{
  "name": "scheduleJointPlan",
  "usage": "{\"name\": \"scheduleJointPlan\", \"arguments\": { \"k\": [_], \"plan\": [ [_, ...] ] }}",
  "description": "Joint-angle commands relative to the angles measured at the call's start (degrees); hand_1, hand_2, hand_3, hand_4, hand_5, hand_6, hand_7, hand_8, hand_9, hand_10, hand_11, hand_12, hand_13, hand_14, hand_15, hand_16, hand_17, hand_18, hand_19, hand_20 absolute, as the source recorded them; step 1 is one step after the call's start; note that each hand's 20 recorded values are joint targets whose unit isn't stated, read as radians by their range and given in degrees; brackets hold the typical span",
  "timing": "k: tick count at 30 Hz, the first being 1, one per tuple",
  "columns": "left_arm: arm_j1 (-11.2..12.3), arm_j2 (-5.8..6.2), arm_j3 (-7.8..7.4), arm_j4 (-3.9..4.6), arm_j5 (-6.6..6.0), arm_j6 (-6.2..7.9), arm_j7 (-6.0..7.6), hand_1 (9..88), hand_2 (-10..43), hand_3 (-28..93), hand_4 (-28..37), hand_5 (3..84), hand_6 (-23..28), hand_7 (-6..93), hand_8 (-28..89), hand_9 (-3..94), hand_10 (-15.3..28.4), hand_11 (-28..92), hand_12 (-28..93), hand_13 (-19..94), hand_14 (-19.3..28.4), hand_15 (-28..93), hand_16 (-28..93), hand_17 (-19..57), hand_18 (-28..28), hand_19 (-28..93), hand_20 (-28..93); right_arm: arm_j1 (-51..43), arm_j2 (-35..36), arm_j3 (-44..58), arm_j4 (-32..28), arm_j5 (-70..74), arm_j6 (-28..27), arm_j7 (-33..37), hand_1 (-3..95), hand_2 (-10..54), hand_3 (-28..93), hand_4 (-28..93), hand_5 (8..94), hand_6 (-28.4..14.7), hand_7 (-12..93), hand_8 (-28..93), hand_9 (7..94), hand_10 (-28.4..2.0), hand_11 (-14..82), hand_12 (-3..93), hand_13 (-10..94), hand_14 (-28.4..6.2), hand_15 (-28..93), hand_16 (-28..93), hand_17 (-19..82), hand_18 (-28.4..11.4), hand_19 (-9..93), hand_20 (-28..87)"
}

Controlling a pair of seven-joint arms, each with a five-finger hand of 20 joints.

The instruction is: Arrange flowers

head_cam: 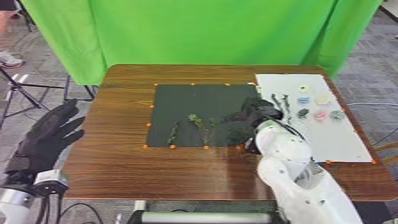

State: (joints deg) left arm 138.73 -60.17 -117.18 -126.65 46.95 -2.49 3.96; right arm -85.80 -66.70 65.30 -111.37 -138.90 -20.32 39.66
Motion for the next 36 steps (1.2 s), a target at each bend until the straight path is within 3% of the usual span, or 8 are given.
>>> {"name": "scheduleJointPlan", "arguments": {
  "k": [1,5,8,15,26,31,33,36],
  "plan": [
    [1.1,-1.17,-0.12,-0.39,0.15,0.2,0.25,23.5,-7.0,70,-27.4,18.9,0.2,23.2,-12,17.3,8.3,9,23,12,11.8,18,7,-11.0,18.3,34,10,3.5,8.9,4.7,7.4,-2.0,3.5,3.9,14.2,-8.4,74,-28,61.0,-4.7,42,-12,61.1,-15.5,57.7,45.0,59,-13.8,81,34,21,-24.9,80,50],
    [1.3,-1.21,-0.12,-0.46,0.15,0.25,0.58,23.5,-6.9,69,-27.4,18.9,0.3,23.2,-12,17.2,8.2,9,23,12,11.8,18,7,-11.0,18.3,34,10,3.4,9.9,4.8,10.4,-3.4,5.9,3.6,16.6,-9.3,76,-28,57.1,-6.8,34,-10,54.9,-18.1,52.6,38.4,52,-14.3,79,30,18,-25.0,78,52],
    [1.1,-1.33,0.01,-0.44,0.23,0.27,0.33,23.5,-6.9,69,-27.4,18.9,0.3,23.1,-12,17.2,8.3,9,23,12,11.8,18,7,-11.0,18.3,34,10,3.5,9.6,4.5,12.0,-3.7,6.5,3.7,17.3,-9.5,77,-28,55.4,-7.4,33,-10,52.2,-18.4,52.3,37.8,50,-14.4,78,29,17,-24.7,77,52],
    [0.7,-1.24,0.18,-0.23,0.19,0.14,0.4,23.5,-7.0,69,-27.4,18.9,0.3,23.2,-12,17.2,8.3,9,23,12,11.8,18,7,-11.0,18.3,34,10,3.2,9.5,3.9,14.5,-4.2,8.1,2.3,19.4,-9.5,78,-28,55.1,-6.9,34,-11,52.4,-17.3,54.4,37.6,50,-13.9,79,28,17,-24.4,77,52],
    [0.5,-1.3,0.55,-0.03,0.24,0.05,0.23,23.5,-6.8,69,-27.3,18.9,0.3,23.0,-12,17.2,8.2,9,23,12,11.8,18,7,-11.0,18.3,34,10,2.8,9.9,2.9,16.5,-4.0,6.3,2.1,20.4,-9.5,78,-28,56.7,-5.3,37,-12,54.6,-15.7,55.5,37.7,53,-13.1,79,28,17,-24.4,77,53],
    [0.5,-1.3,0.54,-0.06,0.24,0.05,0.05,23.6,-6.8,69,-27.3,19.0,0.3,23.0,-11,17.2,8.3,9,23,12,11.8,18,7,-11.0,18.3,34,10,2.9,9.4,2.3,17.2,-1.1,6.8,2.4,27.2,-9.5,80,-28,59.1,-2.8,43,-14,58.8,-13.5,57.3,38.9,57,-11.9,79,29,18,-24.0,77,53],
    [0.5,-1.18,0.56,0.0,0.16,0.09,0.11,23.5,-6.8,69,-27.3,18.9,0.3,23.0,-11,17.3,8.3,9,23,12,11.8,18,7,-11.0,18.3,34,10,3.0,9.0,2.7,17.1,4.9,6.6,3.2,32.0,-9.5,79,-28,60.3,-1.7,45,-2,61.5,-12.6,58.1,39.9,59,-11.2,79,30,19,-23.7,77,52],
    [0.5,-0.89,0.66,0.05,-0.03,0.24,0.21,23.6,-6.8,69,-27.3,18.9,0.3,23.0,-12,17.3,8.3,9,23,12,11.8,18,7,-11.0,18.3,34,10,2.8,8.6,2.9,17.7,6.1,7.0,2.1,42.7,-9.5,75,-28,64.3,-0.2,49,8,68.0,-10.7,53.3,49.8,64,-9.6,80,32,20,-23.3,77,52]
  ]
}}
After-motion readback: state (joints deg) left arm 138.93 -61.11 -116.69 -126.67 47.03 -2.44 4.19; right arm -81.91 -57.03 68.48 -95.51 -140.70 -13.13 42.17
